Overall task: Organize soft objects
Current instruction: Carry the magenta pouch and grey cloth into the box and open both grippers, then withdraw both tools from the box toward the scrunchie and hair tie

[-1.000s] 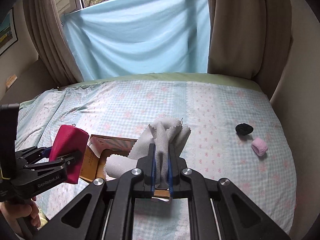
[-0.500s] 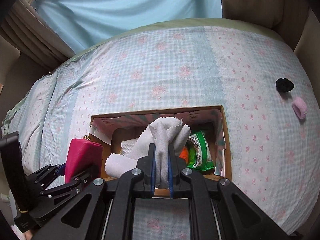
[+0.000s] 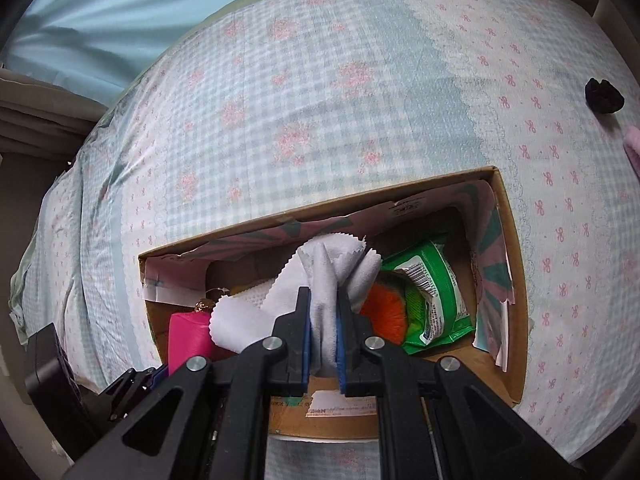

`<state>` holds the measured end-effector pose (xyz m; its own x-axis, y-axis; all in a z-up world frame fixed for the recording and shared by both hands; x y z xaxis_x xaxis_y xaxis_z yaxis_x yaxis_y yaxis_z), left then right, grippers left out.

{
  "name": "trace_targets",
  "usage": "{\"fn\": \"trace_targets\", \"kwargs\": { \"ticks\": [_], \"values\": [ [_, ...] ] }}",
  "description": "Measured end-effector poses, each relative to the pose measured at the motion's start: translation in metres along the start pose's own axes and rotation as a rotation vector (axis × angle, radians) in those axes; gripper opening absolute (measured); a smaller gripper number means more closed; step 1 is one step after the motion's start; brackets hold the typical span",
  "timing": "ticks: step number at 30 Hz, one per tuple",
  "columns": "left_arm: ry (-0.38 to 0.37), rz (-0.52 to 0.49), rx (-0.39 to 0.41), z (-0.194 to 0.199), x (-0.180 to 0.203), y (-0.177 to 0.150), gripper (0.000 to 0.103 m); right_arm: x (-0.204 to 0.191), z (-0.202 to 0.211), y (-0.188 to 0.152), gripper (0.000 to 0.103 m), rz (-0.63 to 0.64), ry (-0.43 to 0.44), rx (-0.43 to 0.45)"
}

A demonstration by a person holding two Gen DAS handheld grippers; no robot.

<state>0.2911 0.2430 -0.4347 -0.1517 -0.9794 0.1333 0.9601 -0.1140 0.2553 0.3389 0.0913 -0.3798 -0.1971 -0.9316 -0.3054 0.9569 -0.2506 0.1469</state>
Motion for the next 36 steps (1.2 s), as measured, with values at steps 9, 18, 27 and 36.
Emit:
{"fn": "trace_targets", "kwargs": {
  "ticks": [9, 18, 27, 36],
  "values": [
    [0.000, -0.057, 0.009, 0.004, 0.010, -0.003, 0.103, 0.002, -0.011, -0.001, 0.099, -0.009, 0.069, -0.019],
    [-0.013, -0.033, 0.018, 0.018, 0.009, -0.006, 0.103, 0.012, 0.007, -0.004, 0.099, 0.005, 0.064, 0.016],
    [0.016, -0.028, 0.097, 0.059, 0.006, -0.004, 0.103, 0.013, 0.046, -0.011, 0.099, 0.039, 0.060, 0.106],
    [0.055, -0.046, 0.265, 0.144, 0.019, 0.001, 0.103, 0.004, 0.126, -0.024, 0.099, 0.176, 0.036, 0.239]
  ]
}}
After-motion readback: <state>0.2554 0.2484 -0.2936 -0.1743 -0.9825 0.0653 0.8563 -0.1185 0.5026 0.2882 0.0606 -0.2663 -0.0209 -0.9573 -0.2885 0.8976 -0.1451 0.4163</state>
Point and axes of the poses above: each gripper's, at about its wrist camera, not at the fingertips, and z roughly against the way its jaws point, x to its right, y to its top, the point moved 7 cm from there along -z, roughly the way its jaws point, and after that the axes turned 9 degrees about x, right-handed, at the moved point
